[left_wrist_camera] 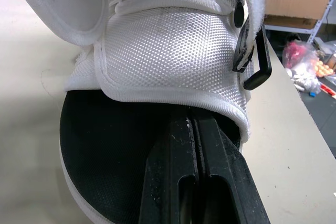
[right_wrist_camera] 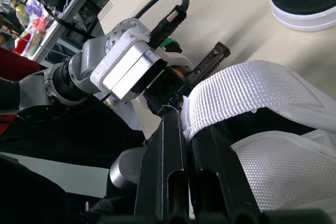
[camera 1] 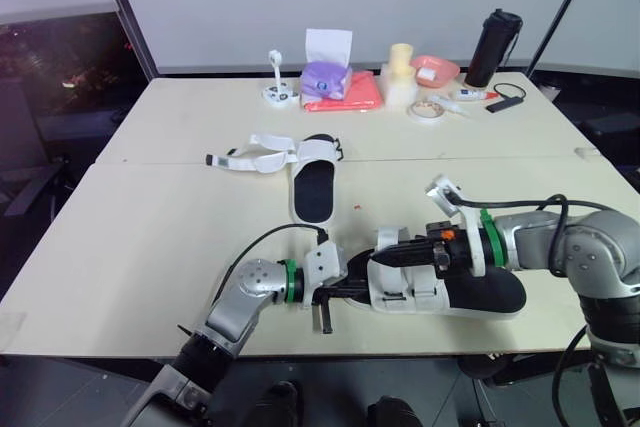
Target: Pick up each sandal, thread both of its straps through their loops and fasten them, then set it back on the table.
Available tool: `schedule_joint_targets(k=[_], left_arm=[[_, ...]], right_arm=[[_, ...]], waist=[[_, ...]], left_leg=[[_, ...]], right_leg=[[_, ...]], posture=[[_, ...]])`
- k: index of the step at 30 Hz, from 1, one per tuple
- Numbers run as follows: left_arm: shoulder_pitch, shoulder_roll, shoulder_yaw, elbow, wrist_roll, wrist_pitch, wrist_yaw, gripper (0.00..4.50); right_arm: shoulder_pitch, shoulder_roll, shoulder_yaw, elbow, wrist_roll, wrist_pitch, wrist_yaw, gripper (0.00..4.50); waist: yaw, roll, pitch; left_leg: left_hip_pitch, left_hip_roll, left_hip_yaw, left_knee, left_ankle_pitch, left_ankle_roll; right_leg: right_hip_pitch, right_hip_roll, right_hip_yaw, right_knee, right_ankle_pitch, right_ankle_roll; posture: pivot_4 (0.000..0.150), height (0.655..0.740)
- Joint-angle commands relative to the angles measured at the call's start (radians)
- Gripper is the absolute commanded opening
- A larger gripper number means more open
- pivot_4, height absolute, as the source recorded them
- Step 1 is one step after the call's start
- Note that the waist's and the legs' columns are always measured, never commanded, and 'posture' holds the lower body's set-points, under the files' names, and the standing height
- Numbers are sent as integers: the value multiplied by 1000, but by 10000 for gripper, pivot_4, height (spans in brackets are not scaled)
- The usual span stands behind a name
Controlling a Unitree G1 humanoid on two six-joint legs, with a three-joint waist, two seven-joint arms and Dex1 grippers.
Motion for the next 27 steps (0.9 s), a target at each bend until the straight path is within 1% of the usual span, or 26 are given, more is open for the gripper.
schedule_joint_targets(k=[1, 17, 27], left_arm=[[11, 5, -18, 46, 40, 20, 16, 0], [8, 4, -18, 43, 39, 23, 17, 0], [13, 5, -17, 35, 39, 29, 22, 0]], right_arm=[[-13, -6, -31, -17, 18, 7, -3, 167], [-60, 32, -72, 14, 67, 64, -38, 167], [-37, 43, -54, 13, 55, 64, -43, 167]], waist=[[0, 0, 0], [0, 0, 0], [0, 0, 0]], left_leg=[[0, 0, 0, 0, 0, 0], [0, 0, 0, 0, 0, 0], [0, 0, 0, 0, 0, 0]], right_leg=[[0, 0, 0, 0, 0, 0], [0, 0, 0, 0, 0, 0], [-1, 0, 0, 0, 0, 0]], posture=[[1500, 7400], [1500, 7400], [1500, 7400]])
